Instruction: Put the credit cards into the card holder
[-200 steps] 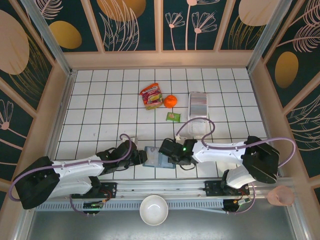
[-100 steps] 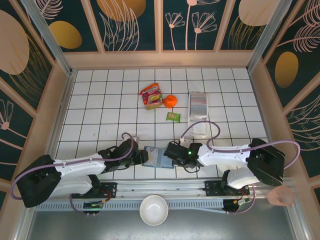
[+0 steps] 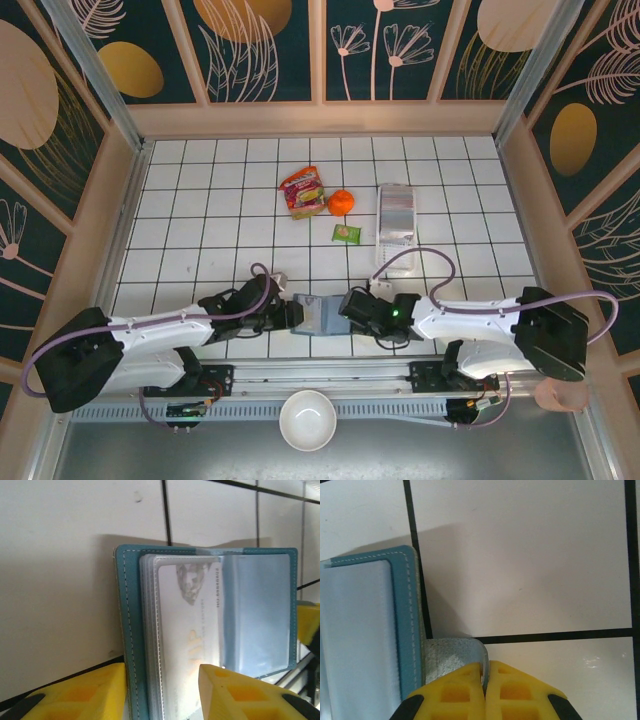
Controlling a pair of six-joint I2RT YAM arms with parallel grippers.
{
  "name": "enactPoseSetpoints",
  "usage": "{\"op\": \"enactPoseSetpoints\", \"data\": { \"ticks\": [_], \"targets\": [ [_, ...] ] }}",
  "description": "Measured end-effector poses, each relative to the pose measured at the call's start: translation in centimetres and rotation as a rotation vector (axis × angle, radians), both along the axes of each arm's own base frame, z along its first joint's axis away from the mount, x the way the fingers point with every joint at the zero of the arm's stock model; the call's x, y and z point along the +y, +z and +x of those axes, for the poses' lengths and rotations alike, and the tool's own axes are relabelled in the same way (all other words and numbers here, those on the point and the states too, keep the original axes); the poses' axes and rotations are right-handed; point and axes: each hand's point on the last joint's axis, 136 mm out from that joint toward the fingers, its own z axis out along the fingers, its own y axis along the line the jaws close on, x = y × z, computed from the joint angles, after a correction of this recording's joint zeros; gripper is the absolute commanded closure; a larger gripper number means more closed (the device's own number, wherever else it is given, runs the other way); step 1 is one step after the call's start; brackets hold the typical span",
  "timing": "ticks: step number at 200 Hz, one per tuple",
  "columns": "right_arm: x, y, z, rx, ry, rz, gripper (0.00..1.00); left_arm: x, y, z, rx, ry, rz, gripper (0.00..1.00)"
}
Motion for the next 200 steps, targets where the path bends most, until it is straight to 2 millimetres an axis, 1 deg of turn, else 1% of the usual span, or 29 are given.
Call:
{"op": "enactPoseSetpoints", "data": {
  "ticks": [35,81,108,127,147,163,181,190,200],
  "targets": [
    [-0.2,-0.4,0.0,-0.002,-0.007,0.011,1.0,-1.3,2.4,0.4,-0.031,-0.013,-0.086,0.6],
    [0.0,-0.4,0.0,-0.005,-0.008,0.02,1.0,-3.2,4.5,0.5,-0.046,-0.044,-0.183,0.62],
    [0.2,-0.3,0.1,-0.008,-0.007,0.028,1.0,-5.3,6.0,0.6,-0.061,-0.086,-0.234,0.63],
    [0.3,-0.3,0.1,-0.01,-0.007,0.034,1.0,-7.0,6.4,0.2,-0.057,-0.126,-0.248,0.64],
    [0.3,-0.2,0.2,-0.012,-0.007,0.037,1.0,-8.9,6.0,-0.2,-0.047,-0.165,-0.251,0.69],
    [0.4,0.1,0.2,-0.017,-0.007,0.047,1.0,-9.8,4.6,-0.4,-0.028,-0.181,-0.235,0.72],
    [0.6,0.6,0.3,-0.027,-0.007,0.068,0.94,-10.0,2.3,-0.3,0.004,-0.181,-0.187,0.75],
    [0.8,1.0,0.4,-0.034,-0.005,0.08,0.87,-9.8,1.1,-0.4,0.021,-0.177,-0.159,0.76],
    [1.0,1.4,0.5,-0.044,0.002,0.089,0.84,-9.7,0.2,-0.5,0.036,-0.175,-0.139,0.76]
  ]
}}
